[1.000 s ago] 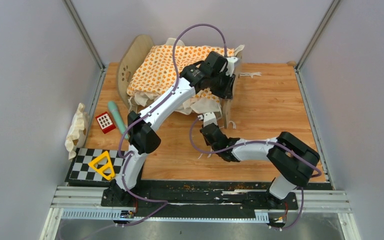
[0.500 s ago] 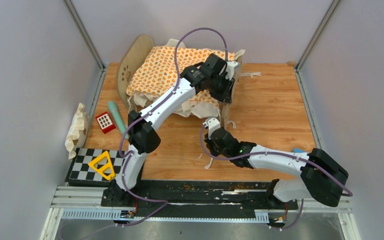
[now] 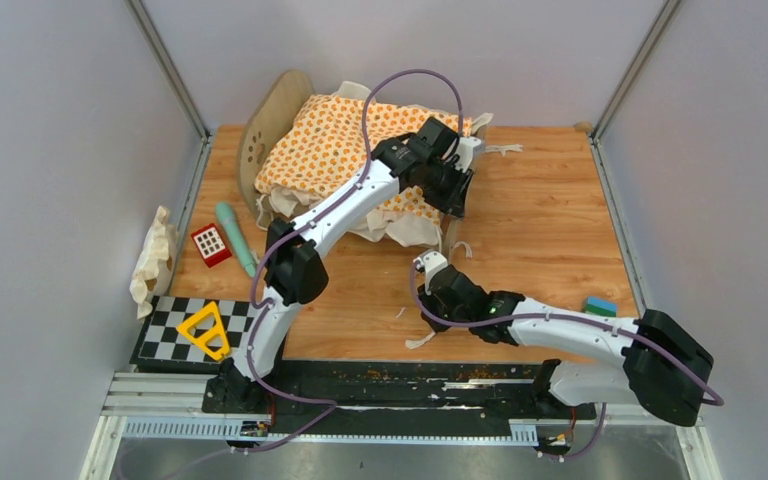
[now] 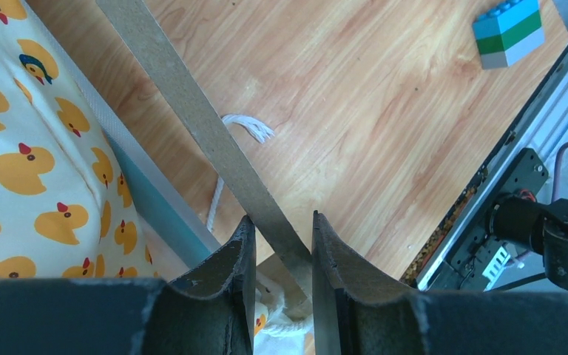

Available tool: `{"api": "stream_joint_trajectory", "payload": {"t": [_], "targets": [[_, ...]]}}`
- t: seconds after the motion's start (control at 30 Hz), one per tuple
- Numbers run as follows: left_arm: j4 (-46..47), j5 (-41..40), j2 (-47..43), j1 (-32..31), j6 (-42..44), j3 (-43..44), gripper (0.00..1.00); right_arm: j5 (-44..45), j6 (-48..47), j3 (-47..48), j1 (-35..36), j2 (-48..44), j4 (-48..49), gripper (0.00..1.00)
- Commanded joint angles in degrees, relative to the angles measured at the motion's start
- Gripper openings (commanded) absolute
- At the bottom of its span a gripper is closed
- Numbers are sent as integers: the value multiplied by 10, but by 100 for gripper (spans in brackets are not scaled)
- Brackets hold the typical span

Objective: Set up the pet bed
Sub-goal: Cross the ropes on the bed frame.

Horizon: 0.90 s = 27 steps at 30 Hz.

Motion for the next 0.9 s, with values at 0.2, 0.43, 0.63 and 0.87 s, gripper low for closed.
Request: {"api": "stream_joint_trajectory", "payload": {"t": [0.2,0.43,0.63,0.87], "targets": [[66,64,10,8,110,10,0,-27,44,-17,5,-56,-40,0],[80,79,37,8,104,8,0,-32,44,-22,5,-62,-49,0],[79,91,40,8,97,4,11,-30,45,-29,5,-61,-47,0],[91,93,-8,8,91,-38,36,-29,52,-34,5,-69,-51,0]]}}
